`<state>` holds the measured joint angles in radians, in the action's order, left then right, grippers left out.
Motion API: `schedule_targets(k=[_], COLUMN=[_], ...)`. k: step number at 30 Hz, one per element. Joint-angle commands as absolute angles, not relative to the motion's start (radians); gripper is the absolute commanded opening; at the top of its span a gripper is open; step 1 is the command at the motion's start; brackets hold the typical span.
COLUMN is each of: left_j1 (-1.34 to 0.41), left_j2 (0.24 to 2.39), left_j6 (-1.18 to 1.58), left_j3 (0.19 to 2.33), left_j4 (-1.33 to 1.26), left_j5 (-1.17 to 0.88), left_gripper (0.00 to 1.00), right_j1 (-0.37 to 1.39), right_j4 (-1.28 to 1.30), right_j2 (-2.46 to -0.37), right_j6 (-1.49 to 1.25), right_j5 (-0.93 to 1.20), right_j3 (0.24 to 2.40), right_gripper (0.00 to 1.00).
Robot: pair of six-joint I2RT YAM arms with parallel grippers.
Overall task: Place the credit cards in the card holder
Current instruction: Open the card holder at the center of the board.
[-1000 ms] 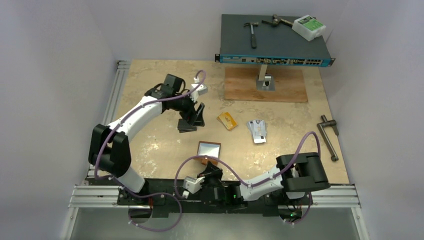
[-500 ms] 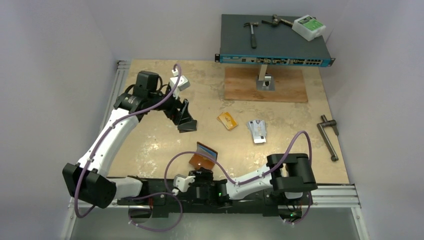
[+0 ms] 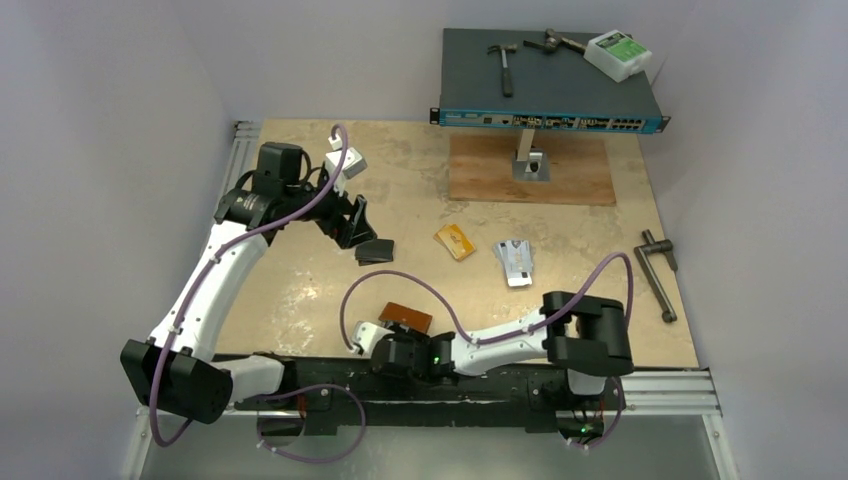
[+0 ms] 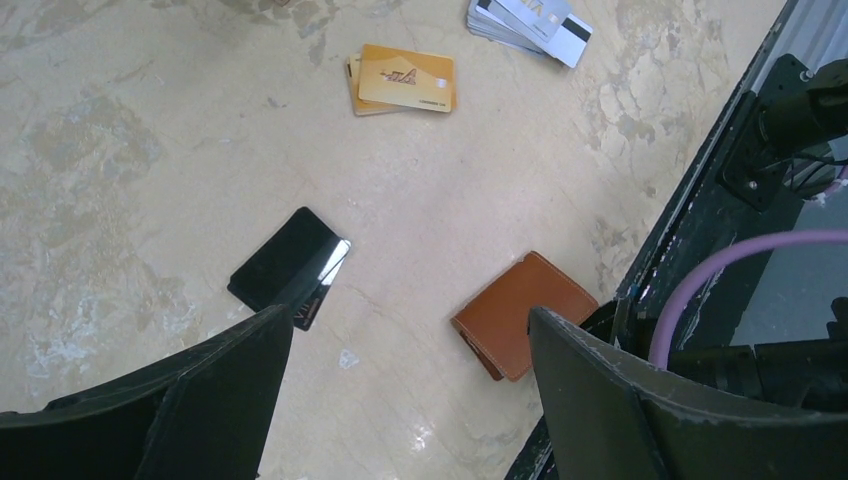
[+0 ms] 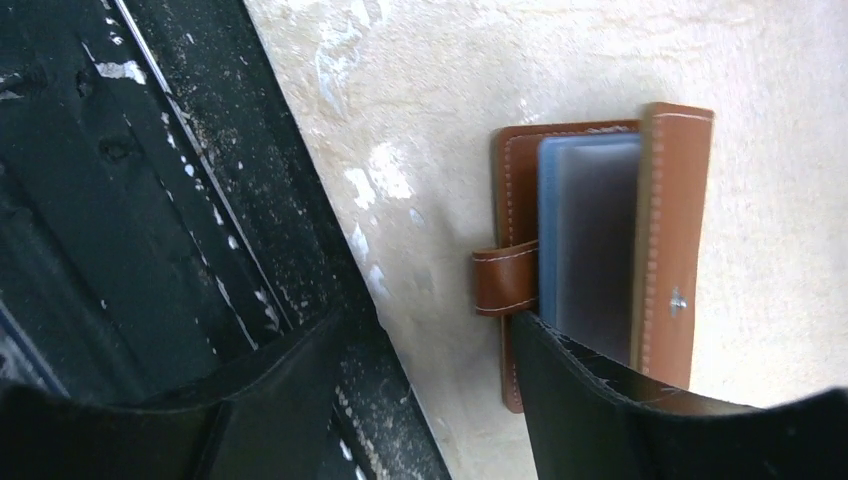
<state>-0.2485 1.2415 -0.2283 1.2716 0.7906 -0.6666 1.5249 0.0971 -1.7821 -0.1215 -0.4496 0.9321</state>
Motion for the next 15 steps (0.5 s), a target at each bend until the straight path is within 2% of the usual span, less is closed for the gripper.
schedule_targets(k=[1, 10, 15], left_j1=[-0.238, -0.236, -0.241], left_j2=[1.212, 1.188, 1.147], left_j6=[-0.237, -0.279, -0.360], left_j3=[1.282, 1.239, 1.123], left_j4=[0.784, 0.786, 0.782], left_j5=[-0.671, -0.667, -0.731], left_gripper=[0.88, 0.89, 0.87], right_j1=[1.471, 1.342, 1.279], right_j4=[0.101, 0.077, 0.093], right_j2=[-1.656, -1.381, -1.315], right_j6=[-0.193, -0.223, -0.291], right_j5=[-0.306, -0.310, -0.324], right_j3=[0.895, 0.860, 0.801], right_gripper=[0.62, 0.65, 0.67])
